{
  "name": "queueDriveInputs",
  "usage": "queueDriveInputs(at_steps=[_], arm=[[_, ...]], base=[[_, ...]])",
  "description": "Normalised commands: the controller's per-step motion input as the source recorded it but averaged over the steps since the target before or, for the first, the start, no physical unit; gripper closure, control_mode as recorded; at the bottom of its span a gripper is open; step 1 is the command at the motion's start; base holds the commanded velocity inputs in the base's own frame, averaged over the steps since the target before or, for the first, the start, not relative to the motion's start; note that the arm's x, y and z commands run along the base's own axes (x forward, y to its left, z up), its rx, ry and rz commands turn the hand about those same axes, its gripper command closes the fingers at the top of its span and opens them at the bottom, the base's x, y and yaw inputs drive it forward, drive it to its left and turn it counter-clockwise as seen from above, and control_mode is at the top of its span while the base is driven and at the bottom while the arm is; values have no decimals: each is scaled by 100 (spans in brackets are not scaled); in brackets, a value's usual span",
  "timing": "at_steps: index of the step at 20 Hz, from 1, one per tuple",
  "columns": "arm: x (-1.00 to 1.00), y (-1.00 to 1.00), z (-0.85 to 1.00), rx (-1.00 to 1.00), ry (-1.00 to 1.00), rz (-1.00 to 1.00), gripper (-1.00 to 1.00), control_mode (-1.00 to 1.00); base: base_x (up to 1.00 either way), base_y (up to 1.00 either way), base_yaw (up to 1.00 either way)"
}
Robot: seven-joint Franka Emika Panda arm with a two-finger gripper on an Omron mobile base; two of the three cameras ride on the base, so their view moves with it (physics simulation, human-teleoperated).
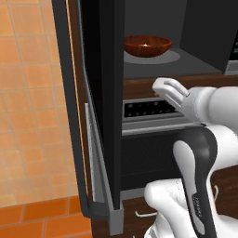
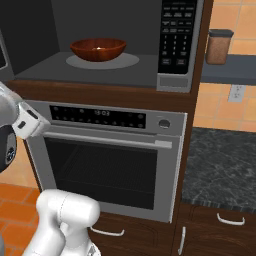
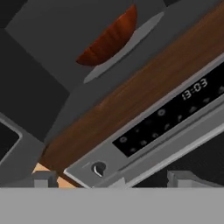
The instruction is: Open the microwave, place the bowl with waffle inside the microwave, then close the microwave door and turn it on.
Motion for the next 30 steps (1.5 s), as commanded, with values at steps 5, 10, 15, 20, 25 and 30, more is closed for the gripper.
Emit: queueDriveInputs(at_steps=[5,10,15,20,25,30], arm=[[0,7,-36,-31,-21,0,-100,-100],[0,30,-28,-29,-19,-1,-100,-100],[-1,55,-24,-21,-17,-4,-100,-100],[37,1,-10,-4,-24,0,-100,-100],[64,14,-17,-6,-15,0,-100,-100],[8,41,-37,-10,-9,0,-100,-100]], base=[[0,0,0],[0,0,0],[0,0,0],[0,0,0],[0,0,0],[0,0,0]])
